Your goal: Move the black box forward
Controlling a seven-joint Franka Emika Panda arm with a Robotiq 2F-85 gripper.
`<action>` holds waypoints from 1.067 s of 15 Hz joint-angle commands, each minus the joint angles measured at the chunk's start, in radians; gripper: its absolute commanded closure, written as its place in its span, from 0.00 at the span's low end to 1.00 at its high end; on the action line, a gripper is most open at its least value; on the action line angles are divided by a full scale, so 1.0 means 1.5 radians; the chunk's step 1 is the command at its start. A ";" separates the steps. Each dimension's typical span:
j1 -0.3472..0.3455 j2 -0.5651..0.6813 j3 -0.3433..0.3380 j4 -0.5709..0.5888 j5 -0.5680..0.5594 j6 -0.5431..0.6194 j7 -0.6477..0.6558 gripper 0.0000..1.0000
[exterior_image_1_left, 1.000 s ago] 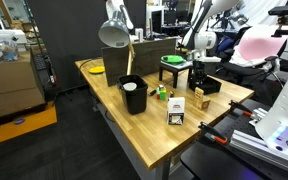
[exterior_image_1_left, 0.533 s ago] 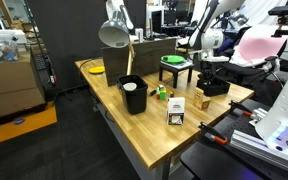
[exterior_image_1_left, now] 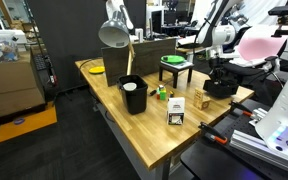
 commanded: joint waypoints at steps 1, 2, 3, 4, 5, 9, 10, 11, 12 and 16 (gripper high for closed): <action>-0.011 -0.027 0.002 -0.039 -0.010 0.017 -0.032 0.99; -0.011 -0.024 0.004 -0.041 -0.006 0.017 -0.035 0.99; -0.011 -0.021 0.006 -0.041 -0.004 0.016 -0.039 0.99; -0.010 -0.019 0.007 -0.040 -0.004 0.016 -0.041 0.99; -0.009 -0.017 0.008 -0.039 -0.004 0.014 -0.042 0.99; -0.009 -0.020 0.015 -0.037 0.001 0.011 -0.045 0.71; -0.011 -0.022 0.017 -0.036 0.007 0.005 -0.048 0.70; -0.013 -0.024 0.020 -0.035 0.013 0.000 -0.054 0.66; -0.004 -0.012 0.014 -0.031 -0.001 0.004 -0.030 0.83; -0.004 -0.013 0.015 -0.031 0.000 0.004 -0.034 0.66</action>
